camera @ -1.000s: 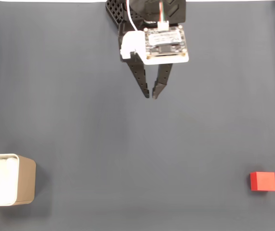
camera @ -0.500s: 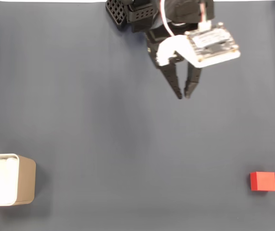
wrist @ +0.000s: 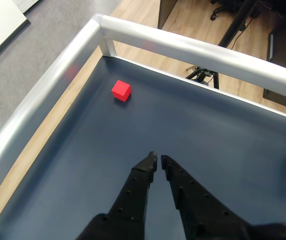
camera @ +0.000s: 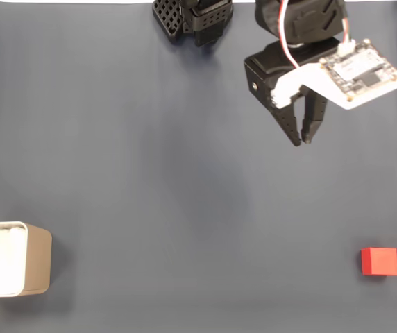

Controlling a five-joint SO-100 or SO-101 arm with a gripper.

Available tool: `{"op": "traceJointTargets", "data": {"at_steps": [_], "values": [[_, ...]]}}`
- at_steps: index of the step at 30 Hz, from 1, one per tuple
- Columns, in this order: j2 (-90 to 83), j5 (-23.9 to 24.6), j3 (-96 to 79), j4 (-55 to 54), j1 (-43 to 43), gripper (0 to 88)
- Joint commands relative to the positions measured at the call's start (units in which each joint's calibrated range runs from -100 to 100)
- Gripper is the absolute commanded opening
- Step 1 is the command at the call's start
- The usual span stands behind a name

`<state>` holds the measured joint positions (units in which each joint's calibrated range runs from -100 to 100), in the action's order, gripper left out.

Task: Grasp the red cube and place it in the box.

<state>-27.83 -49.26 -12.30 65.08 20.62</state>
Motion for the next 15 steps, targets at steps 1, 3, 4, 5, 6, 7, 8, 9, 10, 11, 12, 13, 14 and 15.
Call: {"op": "traceJointTargets", "data": {"at_steps": [1,3,4,5,6,7,8,9,10,11,12,13,14,15], "values": [[0.5,-1.0,3.2,-2.6,1.2,0.2],[1.6,-1.2,3.4,-3.5,1.6,0.2],[2.1,-1.3,3.7,-3.8,1.8,0.2],[2.6,-1.4,4.0,-4.3,2.0,0.2],[3.2,-1.5,4.1,-4.7,2.2,0.2],[3.7,-1.6,4.4,-5.0,2.5,0.2],[4.3,-1.7,4.6,-5.3,2.8,0.2],[5.0,-1.8,5.0,-5.6,3.0,0.0],[5.5,-1.8,5.3,-6.1,3.3,0.0],[6.2,-1.8,5.7,-6.3,3.5,0.0],[6.7,-1.7,6.2,-6.4,3.9,0.0],[7.3,-1.6,6.7,-6.4,4.1,0.0],[7.7,-1.6,7.1,-6.4,4.4,0.2],[8.2,-1.5,7.4,-6.5,4.6,0.2]]}}
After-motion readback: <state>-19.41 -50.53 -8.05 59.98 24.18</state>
